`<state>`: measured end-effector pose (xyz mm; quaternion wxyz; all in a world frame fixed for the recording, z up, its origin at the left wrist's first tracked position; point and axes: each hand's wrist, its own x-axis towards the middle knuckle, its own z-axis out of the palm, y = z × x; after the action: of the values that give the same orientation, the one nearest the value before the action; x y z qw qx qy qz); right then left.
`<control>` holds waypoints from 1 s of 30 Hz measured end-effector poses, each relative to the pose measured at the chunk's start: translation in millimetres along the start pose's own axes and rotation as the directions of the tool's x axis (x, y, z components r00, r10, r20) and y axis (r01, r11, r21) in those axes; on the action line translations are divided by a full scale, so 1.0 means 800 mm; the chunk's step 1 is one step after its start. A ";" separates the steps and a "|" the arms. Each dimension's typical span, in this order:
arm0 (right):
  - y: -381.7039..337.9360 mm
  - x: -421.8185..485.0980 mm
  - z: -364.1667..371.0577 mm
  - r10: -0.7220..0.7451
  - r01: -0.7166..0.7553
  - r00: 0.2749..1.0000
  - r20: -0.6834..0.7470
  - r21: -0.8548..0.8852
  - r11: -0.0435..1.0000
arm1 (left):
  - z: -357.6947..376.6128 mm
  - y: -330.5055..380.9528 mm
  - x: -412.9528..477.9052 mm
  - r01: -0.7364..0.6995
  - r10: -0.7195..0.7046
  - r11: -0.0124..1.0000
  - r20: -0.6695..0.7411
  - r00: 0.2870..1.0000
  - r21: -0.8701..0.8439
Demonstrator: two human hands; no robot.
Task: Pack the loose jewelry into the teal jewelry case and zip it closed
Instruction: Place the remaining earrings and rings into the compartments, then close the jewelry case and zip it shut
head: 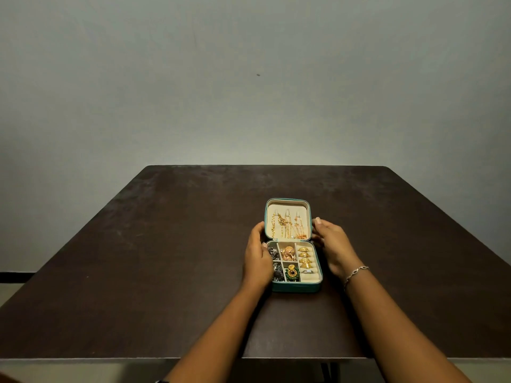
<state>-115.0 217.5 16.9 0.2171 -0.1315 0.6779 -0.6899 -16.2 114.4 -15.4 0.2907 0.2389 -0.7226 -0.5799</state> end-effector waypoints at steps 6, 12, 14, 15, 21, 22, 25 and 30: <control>-0.007 -0.002 -0.005 0.033 -0.030 0.999 -0.014 0.175 0.984 | 0.000 0.004 -0.001 -0.025 0.025 0.999 -0.002 1.000 0.035; -0.005 -0.007 -0.011 0.013 -0.010 1.000 -0.008 0.326 0.945 | 0.000 0.009 -0.003 -0.025 0.026 0.999 -0.010 1.000 0.027; -0.005 -0.009 -0.012 -0.008 0.010 1.000 -0.006 0.373 0.928 | 0.000 0.008 -0.003 -0.015 0.015 1.000 -0.011 1.000 0.002; -0.005 -0.010 -0.013 -0.021 0.021 1.000 -0.004 0.390 0.921 | 0.000 0.007 -0.002 -0.008 0.008 1.000 -0.009 1.000 -0.020; 0.003 -0.024 -0.019 -0.091 0.084 0.996 0.000 0.376 0.923 | 0.002 -0.001 0.001 0.027 -0.032 0.982 -0.026 0.999 -0.185; 0.005 -0.026 -0.020 -0.107 0.099 0.994 0.002 0.349 0.932 | 0.002 0.002 0.000 0.031 -0.037 0.979 -0.023 0.999 -0.200; 0.013 -0.035 -0.019 -0.168 0.165 0.986 -0.007 0.223 0.961 | 0.003 0.006 -0.001 0.069 -0.076 0.960 -0.015 0.997 -0.273; 0.023 -0.047 -0.018 -0.215 0.217 0.976 -0.028 0.093 0.972 | 0.001 0.010 -0.002 0.106 -0.101 0.947 0.032 0.994 -0.304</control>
<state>-87.0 248.6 2.3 0.1409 -0.1878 0.6278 -0.7422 -15.1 117.9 -7.7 0.2874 0.2239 -0.6132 -0.7008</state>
